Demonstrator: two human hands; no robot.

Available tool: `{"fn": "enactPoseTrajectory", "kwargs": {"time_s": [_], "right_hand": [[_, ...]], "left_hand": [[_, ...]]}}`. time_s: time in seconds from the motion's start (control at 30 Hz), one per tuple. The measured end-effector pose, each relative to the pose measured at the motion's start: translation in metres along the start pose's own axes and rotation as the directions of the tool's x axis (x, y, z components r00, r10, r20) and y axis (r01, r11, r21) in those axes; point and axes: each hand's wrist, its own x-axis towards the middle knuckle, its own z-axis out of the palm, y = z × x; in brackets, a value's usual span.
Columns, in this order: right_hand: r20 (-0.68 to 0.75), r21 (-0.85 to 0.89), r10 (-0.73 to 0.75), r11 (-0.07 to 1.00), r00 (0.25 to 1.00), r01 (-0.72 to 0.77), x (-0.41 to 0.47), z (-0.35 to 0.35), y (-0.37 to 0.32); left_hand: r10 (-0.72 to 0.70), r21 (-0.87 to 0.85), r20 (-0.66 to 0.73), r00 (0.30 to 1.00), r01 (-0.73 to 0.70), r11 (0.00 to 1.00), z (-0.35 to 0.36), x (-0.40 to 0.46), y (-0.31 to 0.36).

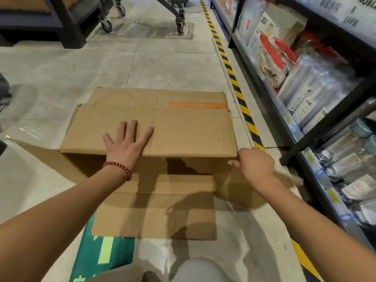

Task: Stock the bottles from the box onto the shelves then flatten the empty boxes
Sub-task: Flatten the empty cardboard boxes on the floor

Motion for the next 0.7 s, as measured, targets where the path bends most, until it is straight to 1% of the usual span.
{"fn": "enactPoseTrajectory", "kwargs": {"time_s": [0.03, 0.1, 0.13, 0.2, 0.27, 0.33, 0.37, 0.43, 0.47, 0.5, 0.53, 0.6, 0.63, 0.7], "right_hand": [[-0.013, 0.084, 0.061, 0.995, 0.998, -0.059, 0.004, 0.005, -0.003], [0.022, 0.289, 0.181, 0.94, 0.983, -0.179, 0.011, 0.013, -0.006], [0.055, 0.369, 0.207, 0.905, 0.977, -0.212, 0.014, 0.017, -0.007], [0.126, 0.498, 0.202, 0.834, 0.971, -0.238, 0.014, 0.02, -0.009], [0.2, 0.641, 0.153, 0.726, 0.968, -0.248, 0.006, 0.018, -0.014], [0.244, 0.749, 0.108, 0.611, 0.964, -0.258, -0.003, 0.015, -0.019], [0.265, 0.795, 0.103, 0.539, 0.959, -0.277, -0.007, 0.013, -0.023], [0.291, 0.881, 0.097, 0.36, 0.952, -0.307, -0.014, 0.007, -0.032], [0.291, 0.907, 0.101, 0.288, 0.951, -0.308, -0.014, 0.005, -0.035], [0.289, 0.92, 0.115, 0.242, 0.95, -0.309, -0.013, 0.002, -0.04], [0.282, 0.924, 0.142, 0.224, 0.949, -0.308, -0.01, 0.0, -0.044], [0.266, 0.929, 0.183, 0.212, 0.946, -0.303, -0.001, -0.002, -0.051], [0.26, 0.929, 0.191, 0.219, 0.947, -0.299, 0.002, -0.001, -0.055], [0.238, 0.928, 0.19, 0.244, 0.952, -0.281, 0.005, 0.004, -0.061]], "left_hand": [[-0.02, -0.03, 0.003, 1.0, 0.02, 0.999, 0.0, 0.006, 0.004], [-0.031, -0.093, 0.024, 0.999, 0.034, 0.995, 0.0, 0.016, 0.01], [-0.029, -0.112, 0.022, 0.999, 0.031, 0.993, 0.0, 0.019, 0.011], [-0.014, -0.114, 0.006, 1.0, 0.015, 0.993, -0.001, 0.018, 0.003], [0.01, -0.107, -0.01, 1.0, -0.011, 0.994, -0.002, 0.012, -0.015], [0.033, -0.099, -0.012, 0.999, -0.035, 0.994, -0.004, 0.004, -0.038], [0.038, -0.105, -0.007, 0.999, -0.039, 0.994, -0.006, -0.001, -0.049], [0.022, -0.158, 0.002, 1.0, -0.021, 0.987, -0.01, -0.012, -0.068], [-0.004, -0.213, -0.008, 1.0, 0.002, 0.977, -0.011, -0.016, -0.076], [-0.05, -0.276, -0.039, 0.998, 0.038, 0.96, -0.013, -0.02, -0.084], [-0.115, -0.337, -0.081, 0.99, 0.082, 0.938, -0.014, -0.023, -0.092], [-0.286, -0.419, -0.137, 0.948, 0.206, 0.884, -0.013, -0.024, -0.112], [-0.365, -0.439, -0.129, 0.922, 0.277, 0.855, -0.011, -0.023, -0.124], [-0.466, -0.422, -0.041, 0.884, 0.407, 0.81, -0.004, -0.019, -0.147]]}}
